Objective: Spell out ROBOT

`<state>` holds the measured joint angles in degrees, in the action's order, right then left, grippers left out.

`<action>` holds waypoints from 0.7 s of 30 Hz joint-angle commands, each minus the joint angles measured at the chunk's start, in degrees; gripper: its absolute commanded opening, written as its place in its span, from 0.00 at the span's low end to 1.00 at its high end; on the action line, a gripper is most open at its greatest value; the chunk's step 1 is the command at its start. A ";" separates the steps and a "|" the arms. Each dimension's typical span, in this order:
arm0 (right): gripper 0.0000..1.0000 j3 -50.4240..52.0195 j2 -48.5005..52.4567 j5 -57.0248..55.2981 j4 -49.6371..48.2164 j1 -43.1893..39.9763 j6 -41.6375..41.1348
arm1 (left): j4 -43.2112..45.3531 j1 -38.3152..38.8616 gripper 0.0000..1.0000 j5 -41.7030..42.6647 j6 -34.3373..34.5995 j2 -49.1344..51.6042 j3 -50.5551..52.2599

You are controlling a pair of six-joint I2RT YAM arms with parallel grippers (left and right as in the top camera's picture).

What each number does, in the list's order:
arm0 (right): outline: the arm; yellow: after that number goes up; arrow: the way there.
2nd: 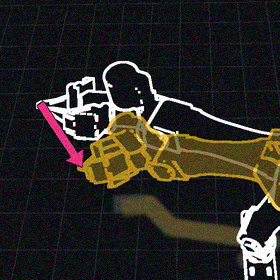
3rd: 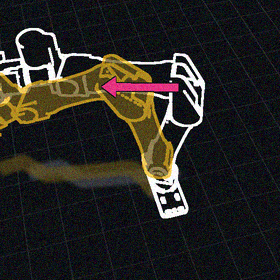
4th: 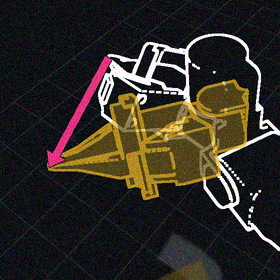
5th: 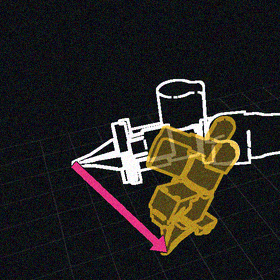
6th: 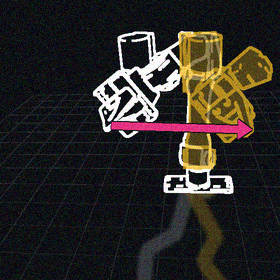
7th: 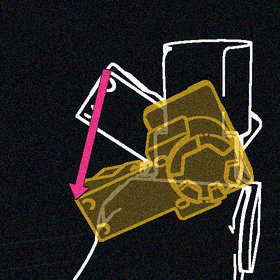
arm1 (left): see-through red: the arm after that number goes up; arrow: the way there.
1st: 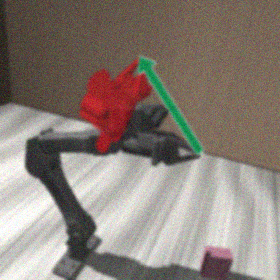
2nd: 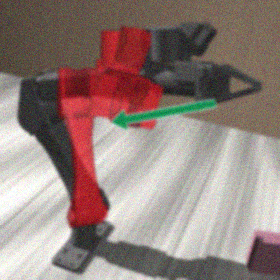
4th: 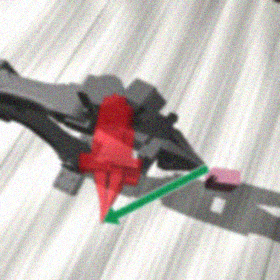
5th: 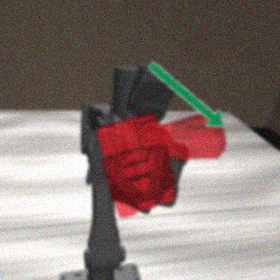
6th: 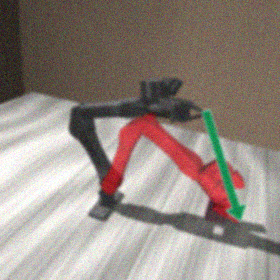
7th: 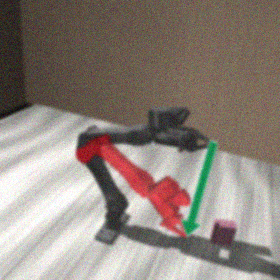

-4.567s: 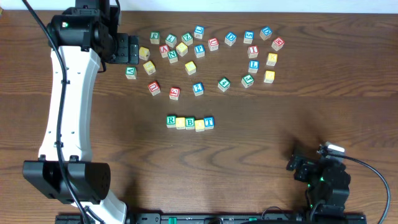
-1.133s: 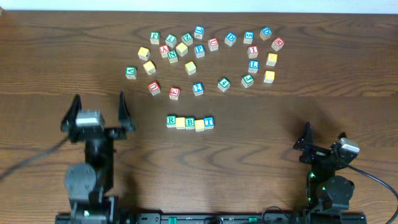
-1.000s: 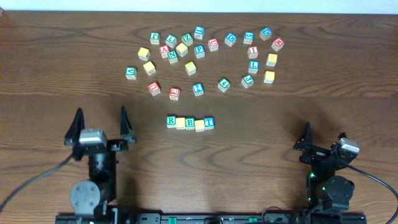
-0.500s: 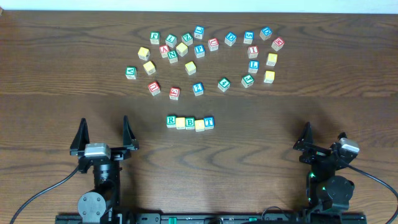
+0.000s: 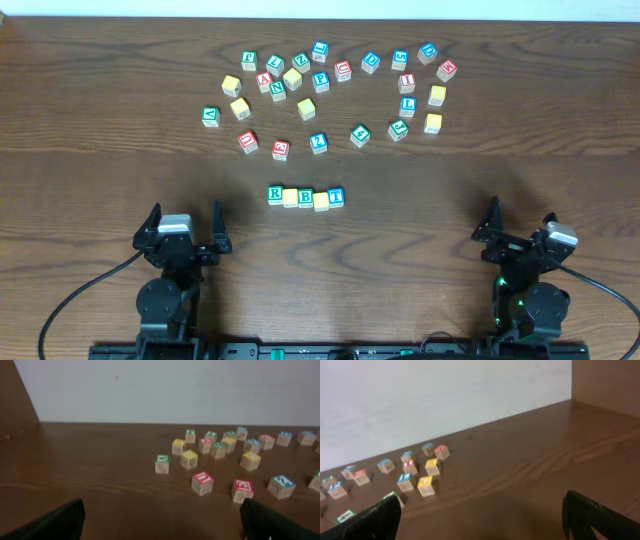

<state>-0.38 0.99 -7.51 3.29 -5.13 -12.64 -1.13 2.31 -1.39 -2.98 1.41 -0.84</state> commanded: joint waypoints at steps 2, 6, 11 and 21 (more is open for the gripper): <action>0.99 0.07 -0.24 -0.28 0.20 -0.13 -0.57 | -2.97 0.02 0.98 -0.55 0.22 2.67 0.55; 0.99 0.07 -0.24 -0.28 0.20 -0.13 -0.57 | -2.95 0.02 0.97 -0.55 0.22 5.31 0.57; 0.99 0.07 -0.24 -0.28 0.17 -0.13 -0.57 | -3.10 0.02 0.98 -0.55 0.24 7.87 0.57; 0.99 0.07 -0.24 -0.28 0.20 -0.13 -0.57 | -2.93 0.07 0.98 -0.55 0.22 -1.36 0.57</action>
<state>-0.38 0.99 -7.51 3.27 -5.13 -12.64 -1.32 2.31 -1.21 -3.01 0.69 -1.04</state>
